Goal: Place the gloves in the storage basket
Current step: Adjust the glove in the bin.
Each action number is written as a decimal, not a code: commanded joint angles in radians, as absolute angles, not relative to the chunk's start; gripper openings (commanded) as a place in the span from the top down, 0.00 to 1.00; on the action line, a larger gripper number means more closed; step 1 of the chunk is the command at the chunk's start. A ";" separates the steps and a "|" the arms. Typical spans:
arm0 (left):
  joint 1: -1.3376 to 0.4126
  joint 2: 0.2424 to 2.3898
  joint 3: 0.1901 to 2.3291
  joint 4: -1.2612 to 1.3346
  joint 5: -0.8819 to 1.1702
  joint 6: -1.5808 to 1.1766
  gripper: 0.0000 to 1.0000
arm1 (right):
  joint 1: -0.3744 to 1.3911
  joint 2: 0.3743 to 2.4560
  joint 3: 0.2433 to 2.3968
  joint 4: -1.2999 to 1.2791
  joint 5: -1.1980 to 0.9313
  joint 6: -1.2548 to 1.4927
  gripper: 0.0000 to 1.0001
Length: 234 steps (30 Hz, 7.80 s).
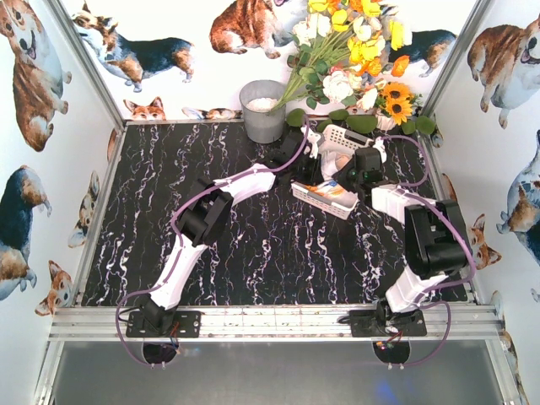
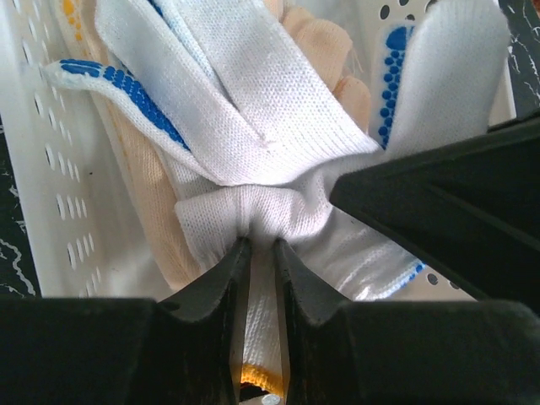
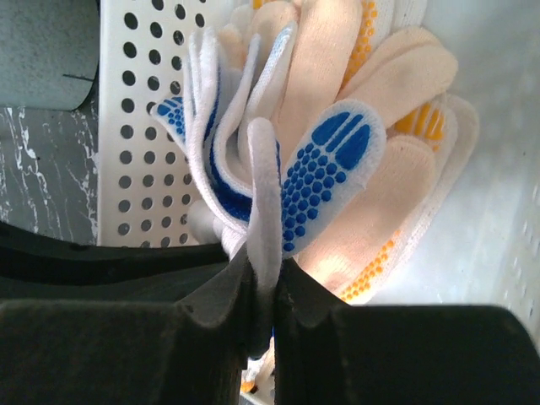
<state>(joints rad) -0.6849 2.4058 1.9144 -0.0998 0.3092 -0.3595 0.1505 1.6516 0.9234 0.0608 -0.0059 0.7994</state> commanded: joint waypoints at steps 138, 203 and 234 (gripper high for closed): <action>-0.678 2.430 1.885 -0.198 0.305 -0.380 1.00 | 0.057 1.718 1.145 0.134 -0.291 0.416 0.54; -0.677 2.422 1.855 -0.170 0.331 -0.391 1.00 | 0.052 2.079 1.501 -0.183 -0.156 0.442 0.61; -0.680 2.425 1.847 -0.163 0.348 -0.399 1.00 | 0.083 2.104 1.507 0.057 -0.352 0.472 1.00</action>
<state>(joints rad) -0.6792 2.4023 1.8786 -0.0940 0.3386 -0.4072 0.0784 2.1330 1.5082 -0.0692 -0.3004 0.4587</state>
